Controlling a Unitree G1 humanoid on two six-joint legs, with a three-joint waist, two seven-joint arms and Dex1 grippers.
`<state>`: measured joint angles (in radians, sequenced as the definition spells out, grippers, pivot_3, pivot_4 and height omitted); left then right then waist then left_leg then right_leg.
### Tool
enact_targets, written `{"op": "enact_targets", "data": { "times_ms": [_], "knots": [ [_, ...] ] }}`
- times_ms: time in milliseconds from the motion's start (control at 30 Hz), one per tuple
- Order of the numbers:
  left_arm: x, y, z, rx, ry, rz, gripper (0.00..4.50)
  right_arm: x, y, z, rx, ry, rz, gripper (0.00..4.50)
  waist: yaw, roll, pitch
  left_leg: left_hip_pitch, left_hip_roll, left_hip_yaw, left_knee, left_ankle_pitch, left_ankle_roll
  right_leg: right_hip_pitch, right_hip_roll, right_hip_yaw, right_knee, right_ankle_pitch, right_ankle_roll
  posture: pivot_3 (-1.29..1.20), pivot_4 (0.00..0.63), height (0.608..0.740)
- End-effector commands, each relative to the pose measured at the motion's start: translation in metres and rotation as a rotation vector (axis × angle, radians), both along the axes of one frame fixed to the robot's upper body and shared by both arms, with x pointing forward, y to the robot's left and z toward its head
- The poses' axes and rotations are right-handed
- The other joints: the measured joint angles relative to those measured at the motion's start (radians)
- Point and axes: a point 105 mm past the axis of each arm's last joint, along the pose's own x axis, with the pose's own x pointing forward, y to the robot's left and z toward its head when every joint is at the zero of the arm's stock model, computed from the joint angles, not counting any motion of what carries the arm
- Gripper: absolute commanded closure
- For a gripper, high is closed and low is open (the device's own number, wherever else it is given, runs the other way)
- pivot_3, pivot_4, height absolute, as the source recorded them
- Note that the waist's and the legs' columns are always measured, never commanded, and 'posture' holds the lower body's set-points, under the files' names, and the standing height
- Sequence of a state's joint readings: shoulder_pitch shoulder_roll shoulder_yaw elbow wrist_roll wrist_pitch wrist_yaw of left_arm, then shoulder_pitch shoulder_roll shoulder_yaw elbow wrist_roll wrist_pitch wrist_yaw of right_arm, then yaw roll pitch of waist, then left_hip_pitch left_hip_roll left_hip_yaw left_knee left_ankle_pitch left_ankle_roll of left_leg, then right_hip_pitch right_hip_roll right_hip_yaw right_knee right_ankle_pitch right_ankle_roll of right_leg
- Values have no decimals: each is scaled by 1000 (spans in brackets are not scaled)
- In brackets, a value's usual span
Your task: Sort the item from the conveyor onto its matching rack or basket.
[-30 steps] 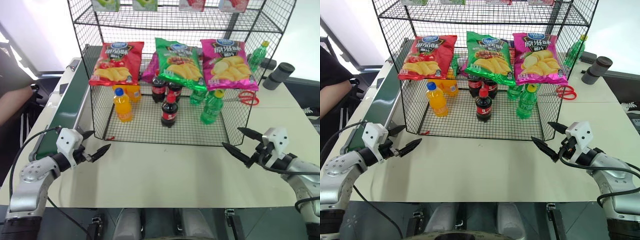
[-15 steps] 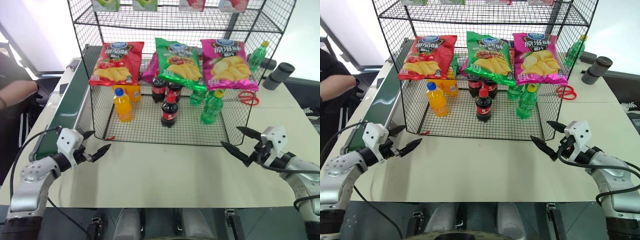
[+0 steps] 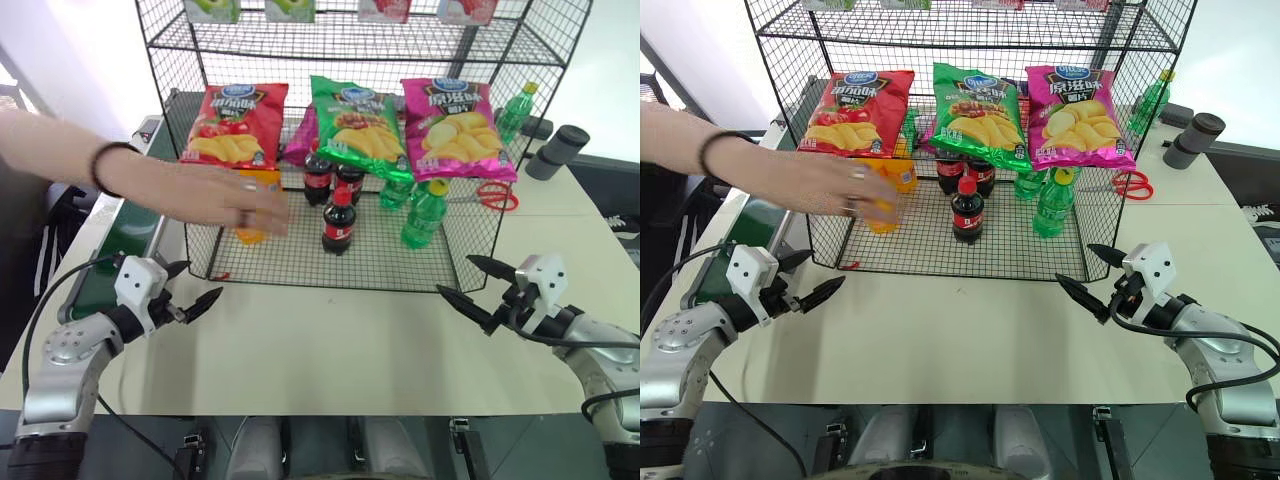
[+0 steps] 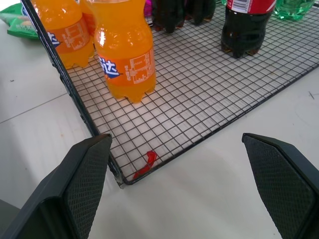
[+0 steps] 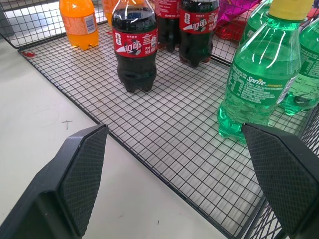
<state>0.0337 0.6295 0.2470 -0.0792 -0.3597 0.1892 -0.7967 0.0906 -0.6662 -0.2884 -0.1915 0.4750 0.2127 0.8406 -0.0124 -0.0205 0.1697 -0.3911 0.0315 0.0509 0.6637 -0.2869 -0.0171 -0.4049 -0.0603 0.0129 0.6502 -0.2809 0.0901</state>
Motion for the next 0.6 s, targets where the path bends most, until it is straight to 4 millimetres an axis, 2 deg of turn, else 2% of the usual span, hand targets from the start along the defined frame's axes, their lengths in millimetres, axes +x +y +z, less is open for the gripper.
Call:
{"op": "enact_targets", "data": {
  "times_ms": [33, 600],
  "knots": [
    [2, -1, 7, 6, -25, -3, 0, 0, 5, 8, 5, -40, 15, 52, 0, 0, 0, 0, 0, 0, 0, 0, 0, 0, 0, 0, 0, 0, 0, 0, 150, 740],
    [7, -2, 13, -17, -36, 6, 0, 3, 8, 8, 8, -45, 19, 52, 0, 0, 0, 0, 0, 0, 1, 0, 0, 0, 0, 0, 1, 0, 0, 0, 150, 740]
  ]
}}
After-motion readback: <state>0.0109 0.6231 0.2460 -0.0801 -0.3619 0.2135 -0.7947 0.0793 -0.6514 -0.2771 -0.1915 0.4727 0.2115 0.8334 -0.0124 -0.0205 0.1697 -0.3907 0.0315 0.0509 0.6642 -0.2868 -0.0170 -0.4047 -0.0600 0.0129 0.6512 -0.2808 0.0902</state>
